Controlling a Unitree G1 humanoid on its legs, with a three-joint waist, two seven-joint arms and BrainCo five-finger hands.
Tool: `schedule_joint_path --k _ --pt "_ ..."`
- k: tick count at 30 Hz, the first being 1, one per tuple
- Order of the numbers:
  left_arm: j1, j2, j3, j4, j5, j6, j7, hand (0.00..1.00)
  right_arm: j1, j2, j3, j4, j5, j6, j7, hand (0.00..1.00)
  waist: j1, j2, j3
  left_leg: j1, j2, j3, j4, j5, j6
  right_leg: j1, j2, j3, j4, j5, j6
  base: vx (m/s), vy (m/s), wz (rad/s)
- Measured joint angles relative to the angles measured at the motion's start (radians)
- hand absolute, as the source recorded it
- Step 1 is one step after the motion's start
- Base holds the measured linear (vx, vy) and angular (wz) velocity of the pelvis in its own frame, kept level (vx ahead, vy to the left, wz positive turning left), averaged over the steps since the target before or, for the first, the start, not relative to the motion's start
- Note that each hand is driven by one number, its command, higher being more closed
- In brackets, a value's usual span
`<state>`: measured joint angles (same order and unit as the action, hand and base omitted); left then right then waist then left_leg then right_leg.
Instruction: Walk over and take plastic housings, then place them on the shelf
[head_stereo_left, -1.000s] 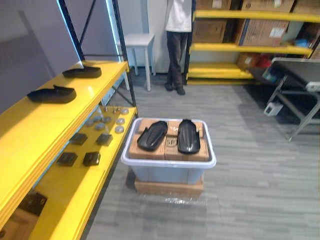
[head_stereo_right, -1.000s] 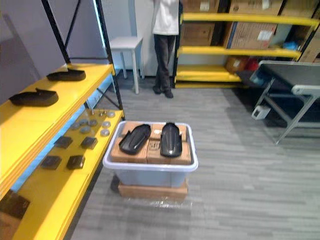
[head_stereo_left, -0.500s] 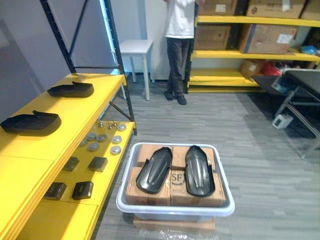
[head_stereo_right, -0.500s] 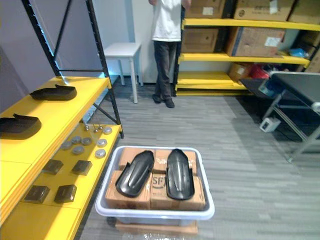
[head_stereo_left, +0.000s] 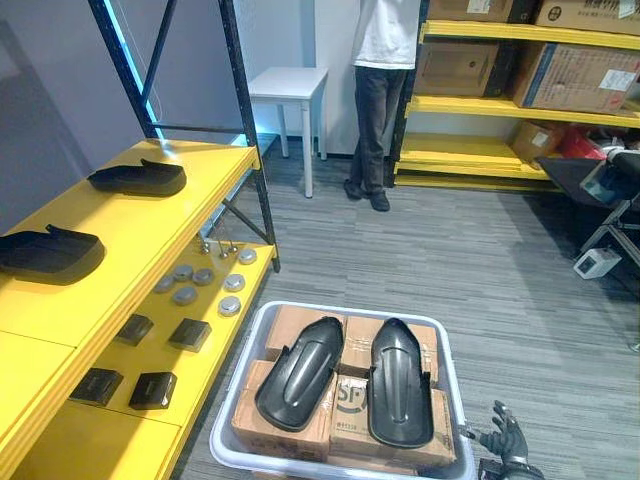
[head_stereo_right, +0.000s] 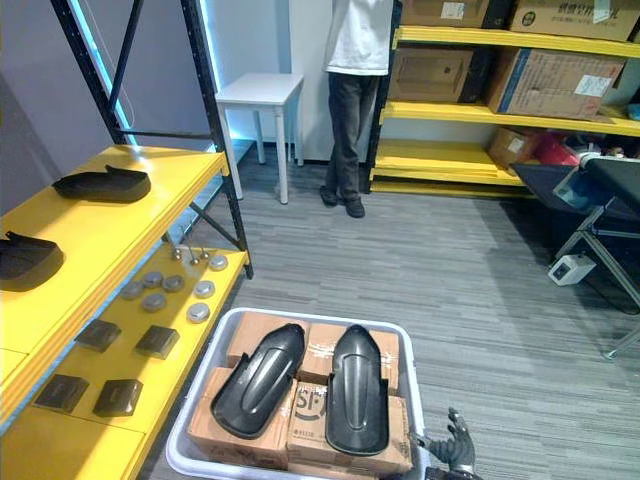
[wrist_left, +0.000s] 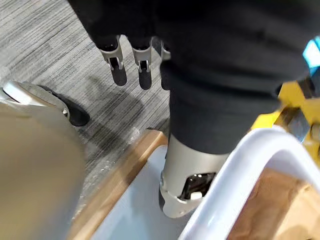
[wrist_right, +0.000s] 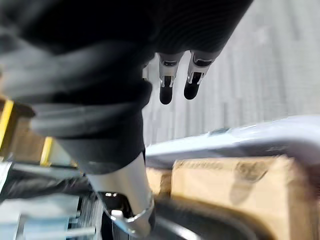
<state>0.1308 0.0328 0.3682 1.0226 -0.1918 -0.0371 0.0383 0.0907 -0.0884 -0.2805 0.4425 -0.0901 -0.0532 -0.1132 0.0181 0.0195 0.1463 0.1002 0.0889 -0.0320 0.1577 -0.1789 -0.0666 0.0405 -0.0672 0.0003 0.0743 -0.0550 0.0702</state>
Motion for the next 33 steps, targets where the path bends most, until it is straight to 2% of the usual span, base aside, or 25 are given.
schedule_joint_path --k 5,9,11,13,19,25,29,30,33 --pt "-0.048 0.015 -0.053 -0.033 -0.002 -0.019 0.012 0.00 -0.223 -0.002 0.009 0.014 -0.046 0.002 -0.101 0.00 0.014 0.001 0.133 -0.088 -0.022 -0.056 0.069 0.001 0.001 -0.021 -0.020 -0.047 -0.017 0.042 0.007 -0.15 0.059 0.31" --pt "-0.106 0.036 -0.119 -0.059 -0.041 -0.030 0.053 0.00 -0.517 -0.062 0.023 0.139 -0.052 0.013 -0.196 0.00 0.061 0.007 0.251 -0.229 -0.022 -0.084 0.153 0.001 0.001 -0.118 -0.013 -0.071 -0.005 0.080 -0.001 -0.29 0.021 0.17" --pt "-0.109 0.048 -0.155 -0.049 -0.064 -0.031 0.074 0.00 -0.606 -0.080 0.028 0.220 -0.052 0.025 -0.229 0.00 0.077 0.009 0.262 -0.291 -0.025 -0.092 0.192 0.000 0.001 -0.176 -0.009 -0.071 0.030 0.082 -0.002 -0.24 0.012 0.09" --pt "-0.117 0.054 -0.170 -0.041 -0.075 -0.033 0.083 0.00 -0.641 -0.098 0.028 0.256 -0.052 0.035 -0.243 0.00 0.081 0.012 0.269 -0.318 -0.027 -0.097 0.208 0.000 0.001 -0.201 -0.009 -0.072 0.046 0.082 -0.003 -0.18 0.021 0.04" --pt "-0.173 0.067 -0.252 0.001 -0.144 -0.063 0.116 0.00 -0.781 -0.239 0.014 0.411 -0.053 0.078 -0.313 0.00 0.088 0.038 0.295 -0.452 -0.031 -0.103 0.283 0.000 0.002 -0.325 -0.007 -0.066 0.103 0.092 -0.005 -0.12 0.022 -0.02" --pt "-0.219 0.076 -0.300 0.030 -0.177 -0.073 0.153 0.00 -0.804 -0.249 0.006 0.434 -0.093 0.120 -0.406 0.00 0.082 0.047 0.306 -0.525 -0.027 -0.105 0.310 0.000 0.002 -0.399 -0.001 -0.062 0.128 0.094 -0.007 -0.03 -0.003 -0.03" --pt "-0.238 0.082 -0.318 0.040 -0.178 -0.078 0.156 0.00 -0.804 -0.252 0.007 0.415 -0.116 0.120 -0.440 0.00 0.081 0.048 0.306 -0.532 -0.027 -0.105 0.306 0.000 0.002 -0.407 -0.001 -0.063 0.126 0.094 -0.008 0.00 0.000 0.00" --pt "-0.242 0.082 -0.318 0.040 -0.179 -0.080 0.156 0.00 -0.805 -0.253 0.008 0.405 -0.115 0.119 -0.440 1.00 0.081 0.048 0.306 -0.533 -0.027 -0.104 0.303 0.000 0.002 -0.409 -0.002 -0.062 0.124 0.095 -0.008 0.00 0.000 0.00" --pt "-0.253 0.081 -0.322 0.040 -0.179 -0.086 0.155 0.00 -0.812 -0.266 0.009 0.417 -0.100 0.118 -0.423 1.00 0.081 0.048 0.306 -0.538 -0.027 -0.103 0.300 0.000 0.002 -0.415 -0.002 -0.062 0.120 0.096 -0.009 0.00 0.000 0.00"
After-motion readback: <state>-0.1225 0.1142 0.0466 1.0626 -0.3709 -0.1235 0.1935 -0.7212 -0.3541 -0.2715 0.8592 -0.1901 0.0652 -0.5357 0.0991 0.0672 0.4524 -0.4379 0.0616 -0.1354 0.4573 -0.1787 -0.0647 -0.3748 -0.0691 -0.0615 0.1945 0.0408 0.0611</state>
